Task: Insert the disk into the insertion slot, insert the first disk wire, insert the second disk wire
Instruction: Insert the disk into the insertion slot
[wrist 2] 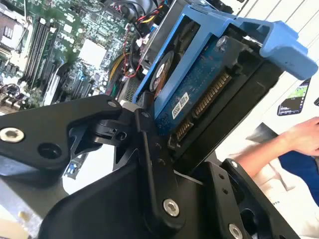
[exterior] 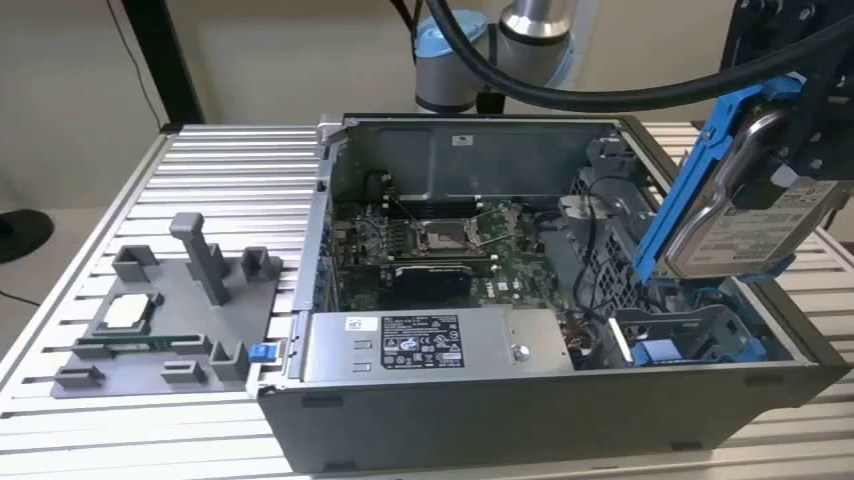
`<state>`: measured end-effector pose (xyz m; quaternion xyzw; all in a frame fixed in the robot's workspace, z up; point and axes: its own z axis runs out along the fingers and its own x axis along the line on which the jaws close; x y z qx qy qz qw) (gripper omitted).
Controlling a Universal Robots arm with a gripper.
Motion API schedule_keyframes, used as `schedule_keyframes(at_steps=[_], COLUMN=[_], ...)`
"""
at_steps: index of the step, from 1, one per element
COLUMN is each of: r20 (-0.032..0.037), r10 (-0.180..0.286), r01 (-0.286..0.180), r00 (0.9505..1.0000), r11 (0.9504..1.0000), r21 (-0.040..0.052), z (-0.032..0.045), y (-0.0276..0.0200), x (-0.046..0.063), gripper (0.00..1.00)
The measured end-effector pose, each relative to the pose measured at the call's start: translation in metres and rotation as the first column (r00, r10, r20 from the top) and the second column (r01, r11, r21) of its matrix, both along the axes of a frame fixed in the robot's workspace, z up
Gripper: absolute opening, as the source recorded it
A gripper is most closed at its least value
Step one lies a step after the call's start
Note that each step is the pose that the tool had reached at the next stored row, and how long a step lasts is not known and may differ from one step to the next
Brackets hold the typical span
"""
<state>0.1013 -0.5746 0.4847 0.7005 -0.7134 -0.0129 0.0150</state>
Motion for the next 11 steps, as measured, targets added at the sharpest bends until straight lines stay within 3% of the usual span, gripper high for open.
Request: schedule_keyframes(at_steps=[6,11], r20=[0.0,-0.0032], r10=[0.0,0.0], r01=[0.0,0.0], r00=[1.0,1.0], r11=[1.0,1.0], r21=[-0.0001,0.0], z=[-0.0003,-0.0014], y=[-0.0018,-0.0026], x=[0.0019,0.0095], gripper=[0.0,0.0])
